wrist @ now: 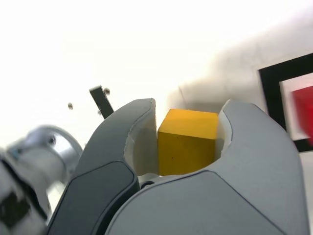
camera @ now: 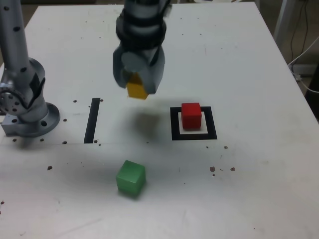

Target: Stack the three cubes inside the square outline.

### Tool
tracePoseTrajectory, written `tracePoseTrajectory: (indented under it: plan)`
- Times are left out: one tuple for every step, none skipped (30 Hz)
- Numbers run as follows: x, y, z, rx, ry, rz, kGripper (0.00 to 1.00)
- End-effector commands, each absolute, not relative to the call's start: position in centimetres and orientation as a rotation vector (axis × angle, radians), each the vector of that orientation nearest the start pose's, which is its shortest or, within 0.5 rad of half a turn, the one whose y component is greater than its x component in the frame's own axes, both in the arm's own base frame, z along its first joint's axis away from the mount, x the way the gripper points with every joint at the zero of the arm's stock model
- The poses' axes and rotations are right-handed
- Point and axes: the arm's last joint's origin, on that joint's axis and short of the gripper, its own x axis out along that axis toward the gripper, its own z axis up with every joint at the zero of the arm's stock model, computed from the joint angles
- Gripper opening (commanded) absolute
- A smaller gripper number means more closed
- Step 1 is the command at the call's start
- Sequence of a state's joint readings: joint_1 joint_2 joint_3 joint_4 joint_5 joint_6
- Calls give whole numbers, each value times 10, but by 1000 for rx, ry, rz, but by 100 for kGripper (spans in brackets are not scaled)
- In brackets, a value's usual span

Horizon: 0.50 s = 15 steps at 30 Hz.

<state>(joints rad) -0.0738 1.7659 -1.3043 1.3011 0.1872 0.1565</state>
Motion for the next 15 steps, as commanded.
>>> tracePoseTrajectory:
  plan:
    - [273,-11,290,201,1756,77,3]
    - [277,-12,292,152,1743,109,3]
    - [282,-13,295,108,1727,133,3]
    - [287,-14,297,72,1711,151,3]
    - [291,-15,299,43,1696,163,3]
    - [296,-16,302,21,1681,171,3]
    - [300,-16,304,6,1669,176,3]
    - [304,-17,305,-4,1658,179,3]
    - [308,-17,306,-11,1650,181,3]
    - [314,-18,306,-16,1643,183,3]
    - [318,-18,305,-17,1641,184,3]
    - [321,-18,304,-17,1642,184,3]
    - [325,-19,302,-16,1646,185,3]
    - [328,-20,300,-14,1650,184,3]
    - [330,-20,297,-11,1655,184,3]
